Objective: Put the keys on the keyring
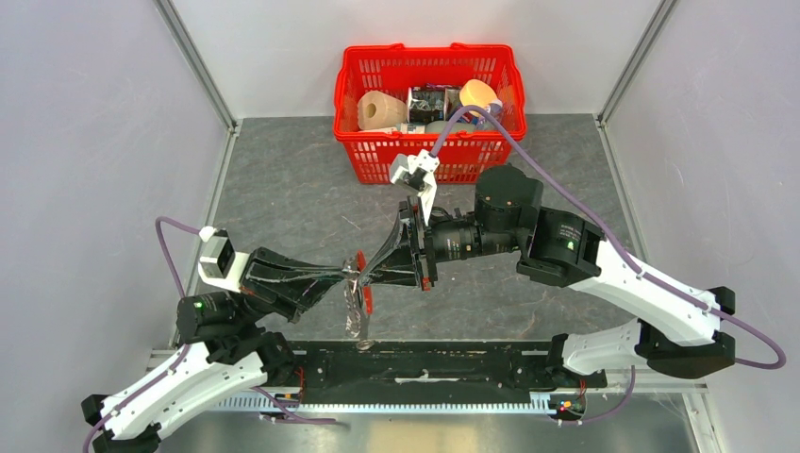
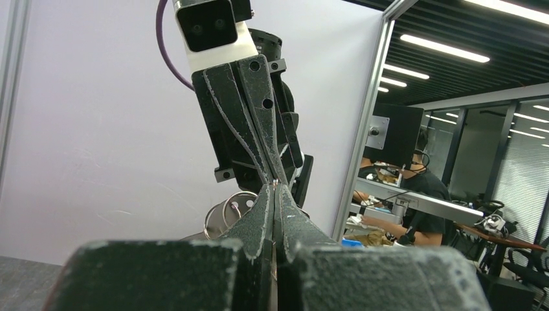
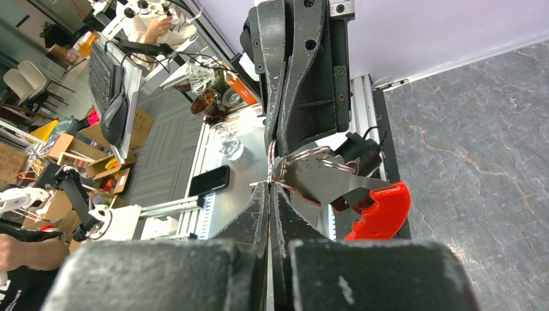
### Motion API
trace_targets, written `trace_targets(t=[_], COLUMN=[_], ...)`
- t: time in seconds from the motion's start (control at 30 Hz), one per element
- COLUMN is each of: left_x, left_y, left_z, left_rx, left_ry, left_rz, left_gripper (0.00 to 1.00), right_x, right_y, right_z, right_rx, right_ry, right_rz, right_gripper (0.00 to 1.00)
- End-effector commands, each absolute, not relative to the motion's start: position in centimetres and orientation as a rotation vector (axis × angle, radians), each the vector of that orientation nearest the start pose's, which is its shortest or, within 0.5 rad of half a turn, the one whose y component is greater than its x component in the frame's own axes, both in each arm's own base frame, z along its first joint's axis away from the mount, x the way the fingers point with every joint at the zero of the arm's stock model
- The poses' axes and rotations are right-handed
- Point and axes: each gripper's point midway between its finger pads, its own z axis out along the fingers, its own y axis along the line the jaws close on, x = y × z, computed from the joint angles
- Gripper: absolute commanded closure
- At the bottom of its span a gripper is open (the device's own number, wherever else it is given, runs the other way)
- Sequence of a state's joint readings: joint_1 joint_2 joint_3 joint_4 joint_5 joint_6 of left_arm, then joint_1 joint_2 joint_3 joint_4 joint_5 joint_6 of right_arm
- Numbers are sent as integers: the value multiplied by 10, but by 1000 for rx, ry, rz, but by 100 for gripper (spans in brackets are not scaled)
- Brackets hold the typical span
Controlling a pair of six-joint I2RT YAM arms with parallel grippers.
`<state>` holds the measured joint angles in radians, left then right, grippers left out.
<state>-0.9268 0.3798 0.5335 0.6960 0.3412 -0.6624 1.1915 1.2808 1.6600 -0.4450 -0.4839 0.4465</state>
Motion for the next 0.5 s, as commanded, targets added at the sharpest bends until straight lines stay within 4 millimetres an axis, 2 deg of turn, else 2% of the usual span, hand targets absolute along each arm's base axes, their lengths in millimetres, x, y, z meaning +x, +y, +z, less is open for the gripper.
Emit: trace_targets(t=[0.0, 0.23, 0.47], left_x=[43, 41, 40], left_y=[-189, -187, -186], left_z=[475, 486, 490], left_rx=[429, 427, 425], left_ry=[685, 634, 609], left_rz=[-1632, -1640, -1645], left_gripper=[98, 98, 98], right_x=[38, 34, 31], right_y=[375, 378, 379], right_z=[485, 480, 479], right_rx=[-1072, -1074, -1076], right_ry=[1457, 1447, 1437], right_rz=[1638, 1674, 1709], right_gripper=[100, 100, 100])
